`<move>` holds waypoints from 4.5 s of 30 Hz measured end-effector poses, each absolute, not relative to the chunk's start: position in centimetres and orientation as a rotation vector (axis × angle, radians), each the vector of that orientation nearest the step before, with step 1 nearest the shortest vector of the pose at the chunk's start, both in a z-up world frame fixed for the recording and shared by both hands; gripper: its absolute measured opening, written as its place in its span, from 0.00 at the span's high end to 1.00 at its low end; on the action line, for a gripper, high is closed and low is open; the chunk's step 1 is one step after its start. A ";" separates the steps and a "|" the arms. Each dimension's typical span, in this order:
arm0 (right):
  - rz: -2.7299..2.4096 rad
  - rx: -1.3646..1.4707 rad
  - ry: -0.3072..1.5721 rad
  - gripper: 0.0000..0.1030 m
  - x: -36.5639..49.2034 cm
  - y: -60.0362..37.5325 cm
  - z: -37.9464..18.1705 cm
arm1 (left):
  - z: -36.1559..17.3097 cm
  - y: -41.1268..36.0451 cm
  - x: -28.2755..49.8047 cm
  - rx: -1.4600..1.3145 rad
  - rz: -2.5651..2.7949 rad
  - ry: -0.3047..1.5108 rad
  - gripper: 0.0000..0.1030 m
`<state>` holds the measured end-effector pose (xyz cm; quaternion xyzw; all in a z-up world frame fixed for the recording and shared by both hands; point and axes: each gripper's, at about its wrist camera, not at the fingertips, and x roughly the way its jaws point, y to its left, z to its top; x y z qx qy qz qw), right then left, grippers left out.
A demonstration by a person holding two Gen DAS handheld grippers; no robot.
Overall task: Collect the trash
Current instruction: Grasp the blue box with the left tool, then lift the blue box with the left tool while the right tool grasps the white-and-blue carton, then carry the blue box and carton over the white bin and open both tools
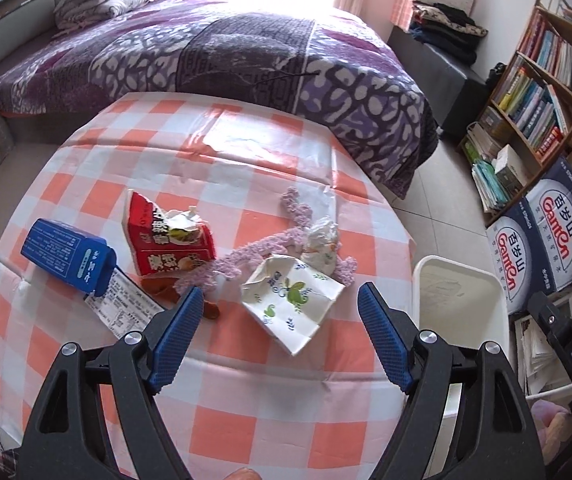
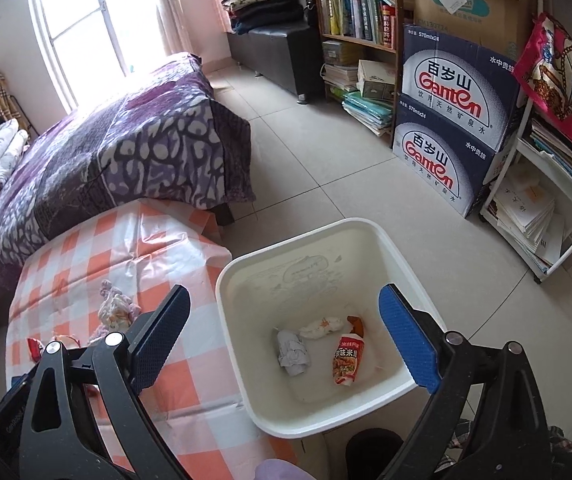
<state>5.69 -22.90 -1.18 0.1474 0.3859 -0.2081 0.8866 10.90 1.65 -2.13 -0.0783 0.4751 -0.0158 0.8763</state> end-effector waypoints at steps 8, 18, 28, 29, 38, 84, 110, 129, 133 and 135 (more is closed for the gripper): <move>-0.309 0.166 0.833 0.09 7.2 -17.3 -2.1 | -3.4 11.4 13.3 -0.271 0.301 1.037 0.19; -0.073 0.025 0.870 0.08 8.8 -10.1 -3.9 | -7.1 23.6 15.9 -0.603 0.641 1.102 0.16; 0.149 -0.162 0.874 0.08 9.4 -2.7 -6.0 | -12.1 26.8 17.5 -0.743 0.594 1.221 0.16; 0.174 -0.177 0.878 0.08 9.3 -1.9 -6.3 | -12.4 26.9 17.5 -0.742 0.579 1.226 0.17; 0.371 -0.274 0.926 0.08 9.0 3.7 -8.3 | -11.5 27.8 16.8 -0.627 0.427 1.217 0.50; 0.265 -0.314 0.848 0.46 8.8 7.2 -4.3 | -0.9 28.8 11.2 -0.416 0.262 0.963 0.71; 0.048 -0.150 0.735 0.46 7.7 -2.0 -2.7 | 0.6 21.9 11.7 -0.338 0.240 0.889 0.71; -0.032 -0.047 0.715 0.46 7.3 -8.1 -0.7 | 2.5 14.6 12.6 -0.270 0.159 0.854 0.71; -0.071 -0.020 0.720 0.46 7.3 -10.0 -0.6 | 2.6 12.4 12.7 -0.248 0.124 0.857 0.71; -0.101 0.001 0.728 0.46 7.4 -11.1 -0.6 | 2.7 11.3 12.7 -0.233 0.105 0.857 0.71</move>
